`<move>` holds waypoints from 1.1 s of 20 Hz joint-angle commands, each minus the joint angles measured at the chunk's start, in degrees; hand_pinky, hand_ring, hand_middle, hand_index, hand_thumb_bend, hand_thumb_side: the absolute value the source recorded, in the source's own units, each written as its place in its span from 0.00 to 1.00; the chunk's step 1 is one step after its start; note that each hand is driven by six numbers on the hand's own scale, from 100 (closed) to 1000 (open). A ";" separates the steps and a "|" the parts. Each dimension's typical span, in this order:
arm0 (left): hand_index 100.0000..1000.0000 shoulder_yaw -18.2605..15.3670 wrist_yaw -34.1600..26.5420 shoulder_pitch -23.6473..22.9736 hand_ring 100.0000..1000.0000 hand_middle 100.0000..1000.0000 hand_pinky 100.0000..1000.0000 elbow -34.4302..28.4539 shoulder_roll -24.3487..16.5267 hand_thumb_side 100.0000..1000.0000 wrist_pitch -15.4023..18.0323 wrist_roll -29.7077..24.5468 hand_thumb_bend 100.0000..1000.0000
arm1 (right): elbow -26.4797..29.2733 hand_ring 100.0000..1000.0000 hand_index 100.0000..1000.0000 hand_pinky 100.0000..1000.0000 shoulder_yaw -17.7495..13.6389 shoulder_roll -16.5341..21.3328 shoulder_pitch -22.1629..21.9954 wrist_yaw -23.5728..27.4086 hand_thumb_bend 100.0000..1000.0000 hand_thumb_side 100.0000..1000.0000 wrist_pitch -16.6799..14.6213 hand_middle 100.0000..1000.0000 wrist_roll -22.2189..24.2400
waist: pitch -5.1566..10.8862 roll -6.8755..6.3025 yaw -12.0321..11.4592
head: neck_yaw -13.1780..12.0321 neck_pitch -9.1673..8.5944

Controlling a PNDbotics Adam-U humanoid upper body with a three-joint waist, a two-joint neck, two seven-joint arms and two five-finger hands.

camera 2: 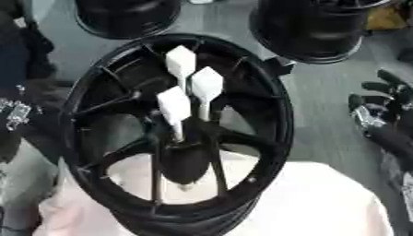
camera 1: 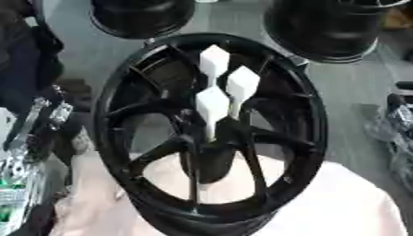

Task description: Pull the pin out of the wheel hub.

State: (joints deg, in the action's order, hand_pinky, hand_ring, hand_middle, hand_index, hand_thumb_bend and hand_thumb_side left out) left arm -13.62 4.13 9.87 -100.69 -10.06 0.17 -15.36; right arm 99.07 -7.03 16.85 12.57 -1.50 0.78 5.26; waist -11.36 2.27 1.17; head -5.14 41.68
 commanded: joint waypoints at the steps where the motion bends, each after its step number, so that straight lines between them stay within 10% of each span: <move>1: 0.77 -0.10 0.19 0.42 0.69 0.68 0.62 -1.36 -0.49 0.68 0.02 -0.21 0.48 | 1.30 0.71 0.94 0.63 -0.31 1.09 0.65 -0.35 0.18 0.23 -0.06 0.75 -0.03 | 1.19 -0.03 0.12 | 0.07 -0.30; 11: 0.78 0.00 0.14 0.35 0.69 0.68 0.62 -1.29 -0.54 0.67 -0.03 -0.29 0.48 | 1.06 0.72 0.94 0.64 0.08 4.08 2.40 -1.22 0.19 0.22 -0.45 0.76 0.55 | 1.42 0.05 -0.14 | 0.06 -0.08; 22: 0.78 0.68 0.18 0.40 0.69 0.68 0.62 -1.05 -0.92 0.68 0.12 -1.05 0.48 | -1.26 0.77 0.94 0.70 8.38 24.54 19.48 -2.82 0.24 0.17 -7.83 0.79 11.70 | 1.68 0.68 -1.97 | 1.23 -0.23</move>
State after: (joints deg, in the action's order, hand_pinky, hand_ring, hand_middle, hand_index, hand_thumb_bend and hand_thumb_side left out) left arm -13.19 4.13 9.84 -100.69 -10.05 0.16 -16.17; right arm 97.91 0.55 37.52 30.97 -4.31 -5.97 15.25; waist -10.95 3.05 -0.90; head -4.27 41.68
